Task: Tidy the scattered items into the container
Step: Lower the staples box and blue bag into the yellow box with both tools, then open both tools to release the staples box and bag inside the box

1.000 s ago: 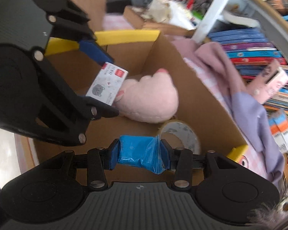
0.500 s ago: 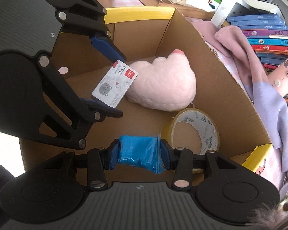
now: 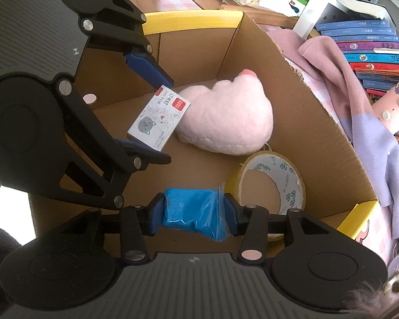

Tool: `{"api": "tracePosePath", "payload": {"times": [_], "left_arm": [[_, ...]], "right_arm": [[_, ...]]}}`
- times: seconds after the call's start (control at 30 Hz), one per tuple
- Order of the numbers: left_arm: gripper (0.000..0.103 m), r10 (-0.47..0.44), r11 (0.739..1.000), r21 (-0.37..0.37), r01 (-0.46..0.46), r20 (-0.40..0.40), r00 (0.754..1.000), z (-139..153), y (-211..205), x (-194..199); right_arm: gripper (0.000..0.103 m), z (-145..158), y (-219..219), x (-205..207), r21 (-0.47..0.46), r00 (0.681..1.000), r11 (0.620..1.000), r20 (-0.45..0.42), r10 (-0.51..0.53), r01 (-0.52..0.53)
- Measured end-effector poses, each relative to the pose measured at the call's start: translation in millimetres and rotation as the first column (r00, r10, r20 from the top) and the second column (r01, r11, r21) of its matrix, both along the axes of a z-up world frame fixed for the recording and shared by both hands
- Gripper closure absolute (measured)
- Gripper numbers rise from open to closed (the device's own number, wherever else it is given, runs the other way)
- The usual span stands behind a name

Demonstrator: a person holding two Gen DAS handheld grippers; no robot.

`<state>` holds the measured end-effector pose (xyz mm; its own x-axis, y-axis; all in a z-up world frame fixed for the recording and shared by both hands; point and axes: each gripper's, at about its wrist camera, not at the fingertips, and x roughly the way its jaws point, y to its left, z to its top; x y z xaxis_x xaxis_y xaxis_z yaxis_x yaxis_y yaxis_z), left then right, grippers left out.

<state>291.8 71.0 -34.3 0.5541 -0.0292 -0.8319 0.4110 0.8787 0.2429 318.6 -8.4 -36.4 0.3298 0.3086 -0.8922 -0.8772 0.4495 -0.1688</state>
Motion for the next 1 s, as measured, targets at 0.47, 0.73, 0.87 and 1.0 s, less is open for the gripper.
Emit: {"api": "tracePosePath", "payload": {"times": [0.47,0.73,0.87,1.0], "left_arm": [[0.028,0.145,0.987,-0.097,-0.128,0.195,0.970,45,13,-33],[0.023,0.230,0.966,-0.196,-0.170,0.348,0.909,81,13,-76],[0.022,0.279,0.949,-0.242,-0.201,0.355,0.892,84,15,-98],[0.017,0.312,0.938,-0.267,-0.219,0.385,0.869,83,10,-129]], "right_arm": [[0.029,53,-31,-22,0.227,0.983,0.966,0.102,-0.153,0.126],[0.023,91,-69,-65,0.404,0.918,0.875,0.172,-0.358,0.266],[0.023,92,-79,-92,0.458,0.876,0.830,0.191,-0.442,0.319],[0.023,90,-89,-123,0.507,0.825,0.794,0.248,-0.508,0.337]]}}
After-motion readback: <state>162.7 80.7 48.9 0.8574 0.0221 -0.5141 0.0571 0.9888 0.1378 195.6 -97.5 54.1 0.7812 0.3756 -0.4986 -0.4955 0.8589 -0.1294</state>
